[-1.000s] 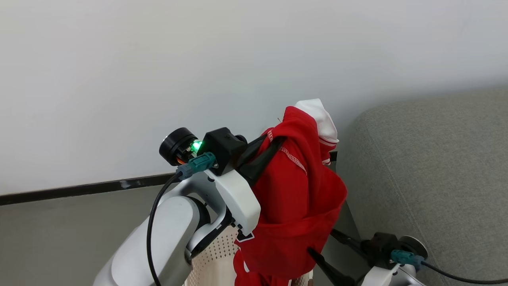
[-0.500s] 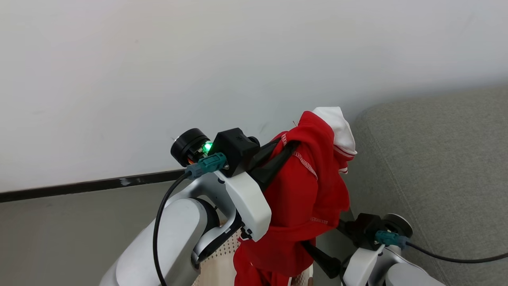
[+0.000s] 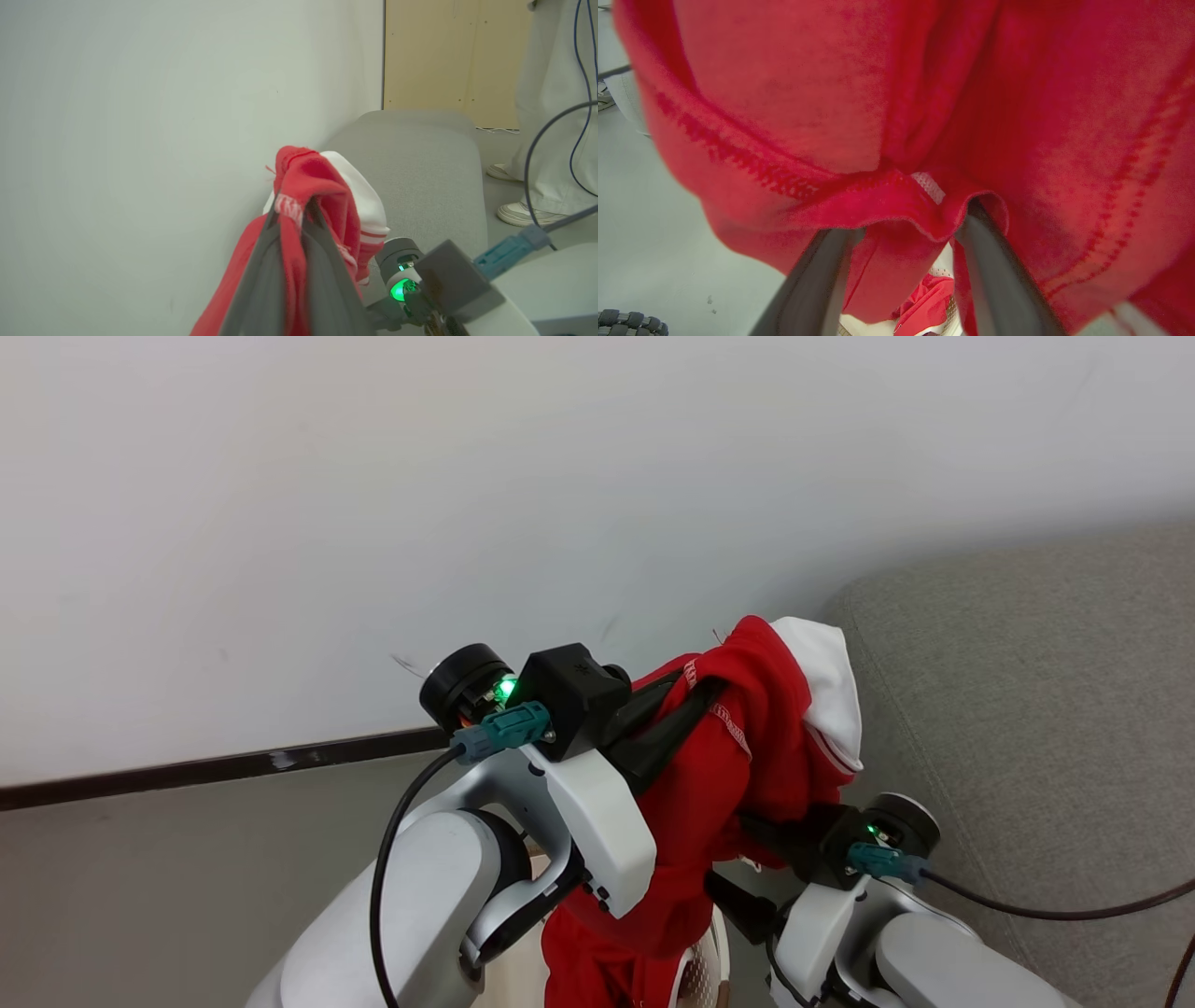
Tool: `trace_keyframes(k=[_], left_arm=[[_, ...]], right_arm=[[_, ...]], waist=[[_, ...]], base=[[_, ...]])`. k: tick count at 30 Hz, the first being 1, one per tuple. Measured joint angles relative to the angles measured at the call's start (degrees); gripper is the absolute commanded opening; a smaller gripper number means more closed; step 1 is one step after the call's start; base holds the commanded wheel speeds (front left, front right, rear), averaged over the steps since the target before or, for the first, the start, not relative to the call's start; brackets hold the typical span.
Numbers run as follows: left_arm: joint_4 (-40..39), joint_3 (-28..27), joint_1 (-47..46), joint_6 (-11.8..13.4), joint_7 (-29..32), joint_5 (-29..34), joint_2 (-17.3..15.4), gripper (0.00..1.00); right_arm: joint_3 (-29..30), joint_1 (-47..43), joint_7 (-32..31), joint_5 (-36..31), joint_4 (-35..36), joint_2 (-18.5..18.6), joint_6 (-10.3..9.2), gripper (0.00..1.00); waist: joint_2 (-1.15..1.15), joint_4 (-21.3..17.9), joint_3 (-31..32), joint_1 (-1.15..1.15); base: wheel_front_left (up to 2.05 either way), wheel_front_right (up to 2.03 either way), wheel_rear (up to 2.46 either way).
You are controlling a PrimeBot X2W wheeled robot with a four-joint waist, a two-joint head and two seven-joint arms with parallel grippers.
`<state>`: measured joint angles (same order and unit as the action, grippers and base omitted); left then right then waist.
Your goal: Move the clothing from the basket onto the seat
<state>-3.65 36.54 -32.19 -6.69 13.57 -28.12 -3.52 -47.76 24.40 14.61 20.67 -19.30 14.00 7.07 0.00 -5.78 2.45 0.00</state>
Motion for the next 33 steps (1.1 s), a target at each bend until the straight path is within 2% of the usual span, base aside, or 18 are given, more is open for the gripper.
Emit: trace_keyframes(k=[1, 2, 3, 4, 5, 13, 23, 28, 29, 30, 31, 32, 33], left_arm=[[0.0, 0.04, 0.04, 0.1, 0.07, -0.11, 0.01, 0.0], [0.0, 0.07, 0.07, 0.33, 0.07, -0.12, 0.02, 0.0], [0.01, 0.05, 0.07, 0.48, 0.11, -0.13, 0.01, 0.0], [0.03, 0.03, 0.1, 0.49, 0.3, -0.13, 0.02, 0.0], [0.08, -0.03, 0.2, 0.51, 0.31, -0.14, 0.02, 0.0], [2.15, -2.07, 2.37, 2.27, 0.31, -0.2, -0.52, 0.0], [4.87, -4.34, 5.69, 4.02, -0.34, -1.74, -0.93, 0.0], [5.57, -5.23, 7.5, 4.61, -1.78, -3.54, -0.48, 0.0], [5.63, -5.41, 7.87, 4.71, -2.12, -3.99, -0.38, 0.1], [5.67, -5.55, 8.29, 5.0, -2.49, -4.39, -0.27, 0.32], [5.76, -5.67, 8.65, 5.02, -2.65, -4.89, -0.16, 0.48], [5.84, -5.77, 9.07, 5.03, -3.07, -5.36, -0.09, 0.78], [5.94, -5.78, 9.46, 5.03, -3.16, -5.71, -0.04, 0.89]], right_arm=[[-0.34, 0.54, 0.0, -0.49, -0.08, -0.15, 0.0, 0.64], [-0.45, 0.97, 0.0, -0.81, -0.08, -0.41, 0.0, 0.47], [-0.79, 1.47, 0.0, -1.25, -0.08, -0.62, 0.01, 0.4], [-1.23, 1.97, 0.0, -1.94, -0.07, -0.71, 0.01, 0.24], [-1.46, 2.22, 0.0, -2.33, -0.03, -0.79, 0.01, 0.0], [-2.31, 1.54, 0.0, -2.4, 0.42, 1.29, 0.01, 0.0], [4.48, -2.83, 0.01, -1.91, 4.81, 5.69, 0.01, 0.0], [8.5, -3.36, 0.0, -1.57, 7.26, 6.59, 0.01, 0.0], [9.39, -3.35, 0.0, -1.57, 7.8, 6.6, 0.01, 0.0], [10.26, -3.35, 0.0, -1.57, 8.2, 6.62, 0.01, 0.0], [11.17, -3.35, 0.0, -1.55, 8.57, 6.68, 0.01, 0.0], [12.0, -3.35, 0.01, -1.47, 9.02, 6.77, 0.01, 0.0], [12.7, -3.34, 0.01, -1.47, 9.49, 6.94, 0.01, 0.0]], waist=[[0.0, 0.02, -0.03, 0.0], [0.0, 0.05, -0.05, 0.0], [0.0, 0.08, -0.08, 0.0], [0.0, 0.13, -0.09, 0.0], [0.0, 0.17, -0.09, 0.0], [0.0, 0.06, 0.06, 0.0], [0.0, -1.38, 0.36, 0.0], [0.0, -2.47, 0.44, 0.0], [0.0, -2.69, 0.45, 0.0], [0.0, -2.9, 0.45, 0.0], [0.0, -3.11, 0.44, 0.0], [0.0, -3.3, 0.43, 0.0], [0.0, -3.49, 0.41, 0.0]], base=[[0.0, 0.0, 0.0], [0.0, 0.0, 0.0], [0.0, 0.0, 0.0], [0.0, 0.0, 0.0], [0.0, 0.0, 0.0], [0.0, 0.0, 0.0], [0.0, 0.0, 0.0], [0.0, 0.0, 0.0], [0.0, 0.0, 0.0], [0.0, 0.0, 0.0], [0.0, 0.0, 0.0], [0.0, 0.0, 0.0], [0.0, 0.0, 0.0]])
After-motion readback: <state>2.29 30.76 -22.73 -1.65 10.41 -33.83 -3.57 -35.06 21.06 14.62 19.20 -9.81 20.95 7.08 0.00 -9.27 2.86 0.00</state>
